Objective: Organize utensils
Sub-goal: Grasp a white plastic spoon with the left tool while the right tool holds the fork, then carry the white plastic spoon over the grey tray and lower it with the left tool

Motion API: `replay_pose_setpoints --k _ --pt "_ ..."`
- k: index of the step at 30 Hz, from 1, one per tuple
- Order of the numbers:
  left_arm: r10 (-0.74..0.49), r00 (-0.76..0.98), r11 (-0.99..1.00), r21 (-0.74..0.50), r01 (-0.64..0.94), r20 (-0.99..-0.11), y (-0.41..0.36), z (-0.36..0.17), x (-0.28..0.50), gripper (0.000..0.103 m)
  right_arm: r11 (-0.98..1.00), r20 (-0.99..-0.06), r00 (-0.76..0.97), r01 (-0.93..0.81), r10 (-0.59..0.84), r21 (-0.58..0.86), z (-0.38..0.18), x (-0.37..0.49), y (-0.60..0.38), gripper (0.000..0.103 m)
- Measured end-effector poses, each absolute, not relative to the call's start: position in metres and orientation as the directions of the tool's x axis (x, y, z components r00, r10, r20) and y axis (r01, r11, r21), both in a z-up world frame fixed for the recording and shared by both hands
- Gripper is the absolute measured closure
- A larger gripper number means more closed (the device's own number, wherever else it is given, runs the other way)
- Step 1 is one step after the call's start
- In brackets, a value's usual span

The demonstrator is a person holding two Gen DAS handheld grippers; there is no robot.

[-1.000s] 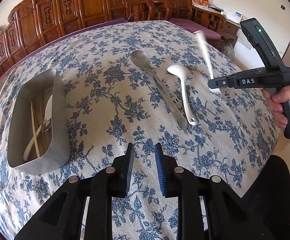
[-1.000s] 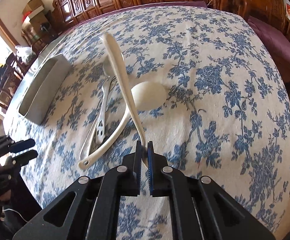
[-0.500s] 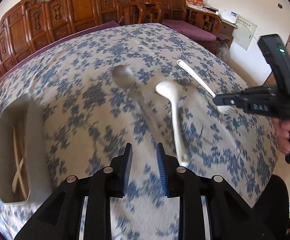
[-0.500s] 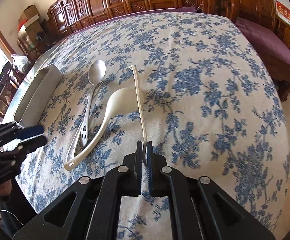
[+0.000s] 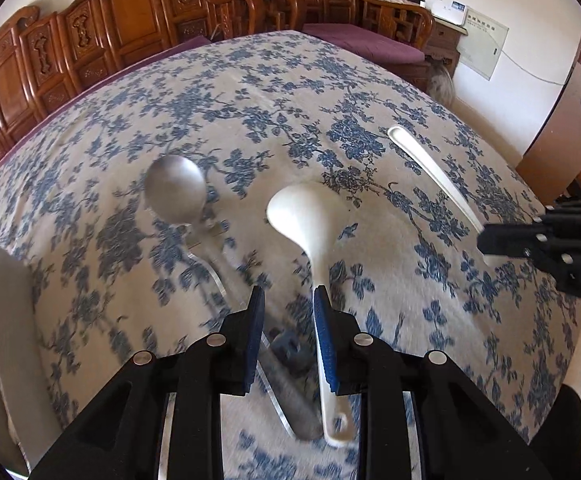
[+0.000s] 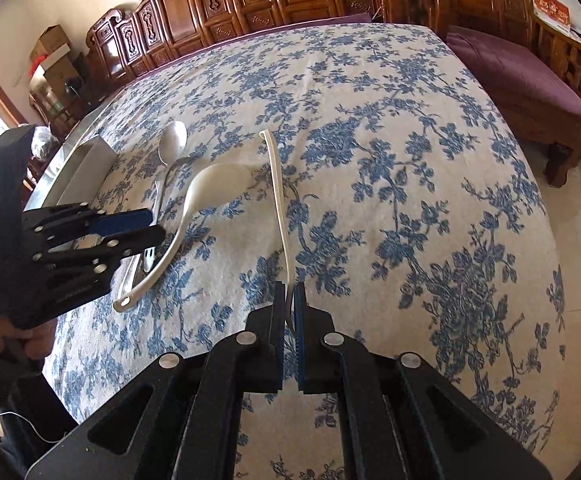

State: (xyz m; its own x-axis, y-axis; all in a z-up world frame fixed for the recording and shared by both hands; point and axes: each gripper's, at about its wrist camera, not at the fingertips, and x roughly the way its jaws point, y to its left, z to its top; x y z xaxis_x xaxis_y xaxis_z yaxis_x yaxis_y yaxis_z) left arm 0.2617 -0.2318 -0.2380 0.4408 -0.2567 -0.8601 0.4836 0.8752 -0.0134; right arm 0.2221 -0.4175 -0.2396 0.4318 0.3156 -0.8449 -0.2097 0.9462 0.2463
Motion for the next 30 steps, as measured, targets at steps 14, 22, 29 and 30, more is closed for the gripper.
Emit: replay_pose_setpoints --k 14,22,29,30 --pt "-0.252 0.43 0.867 -0.005 0.499 -0.867 -0.25 -0.249 0.279 0.086 0.942 -0.837 0.434 -0.202 0.333 0.269 -0.244 0.216 -0.421 0.098" --pt "-0.295 0.44 0.849 -0.021 0.527 -0.848 -0.246 -0.23 0.264 0.095 0.947 -0.838 0.444 -0.2 0.316 0.252 -0.233 0.205 -0.415 0.098" --pt "-0.326 0.488 0.857 -0.035 0.514 -0.81 -0.221 -0.19 0.246 0.095 0.948 -0.831 0.463 -0.217 0.309 0.232 -0.213 0.195 -0.398 0.098" --pt "-0.329 0.497 0.86 -0.037 0.51 -0.803 -0.215 -0.183 0.243 0.095 0.948 -0.828 0.467 -0.223 0.31 0.228 -0.209 0.193 -0.393 0.098"
